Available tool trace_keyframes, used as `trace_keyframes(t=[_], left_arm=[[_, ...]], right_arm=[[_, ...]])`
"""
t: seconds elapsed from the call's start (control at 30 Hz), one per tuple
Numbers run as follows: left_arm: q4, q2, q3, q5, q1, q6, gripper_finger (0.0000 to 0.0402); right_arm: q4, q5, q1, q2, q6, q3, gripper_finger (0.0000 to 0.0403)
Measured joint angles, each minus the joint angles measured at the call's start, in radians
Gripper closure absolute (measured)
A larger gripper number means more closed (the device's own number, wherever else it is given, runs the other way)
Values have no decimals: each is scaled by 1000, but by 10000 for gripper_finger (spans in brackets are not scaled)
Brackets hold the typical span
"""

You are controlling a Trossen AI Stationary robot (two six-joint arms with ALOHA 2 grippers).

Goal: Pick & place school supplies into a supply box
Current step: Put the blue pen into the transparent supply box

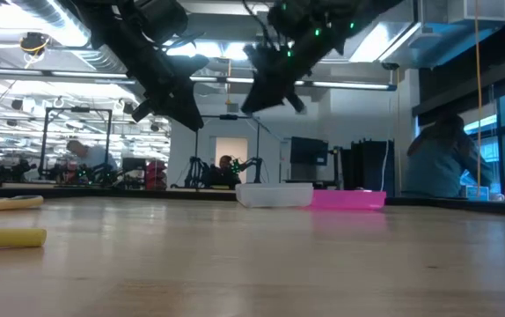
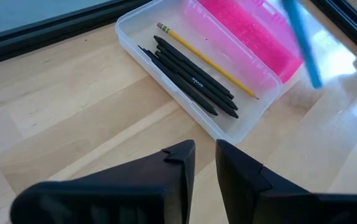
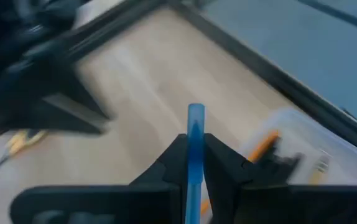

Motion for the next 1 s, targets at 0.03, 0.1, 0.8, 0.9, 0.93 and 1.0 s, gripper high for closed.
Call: trace_keyframes(t=[0.03,0.1,0.8,0.9,0.93,1.0], left_arm=[[1,0,0,0,0,0,343],[1,0,0,0,0,0,345],[1,0,0,0,0,0,344],[1,0,0,4,0,0,345],[1,0,0,4,0,0,345],[1,0,0,5,0,0,344]], right_arm=[[0,0,-20,9,19,0,359],[-1,0,-53,34,50,0,359],[77,32,-139,255,219,-2,358],[65,65,-141,273,238,-2,358],[64,72,-142,277,238,-2,358],[56,77,-144,283,238,-2,358]])
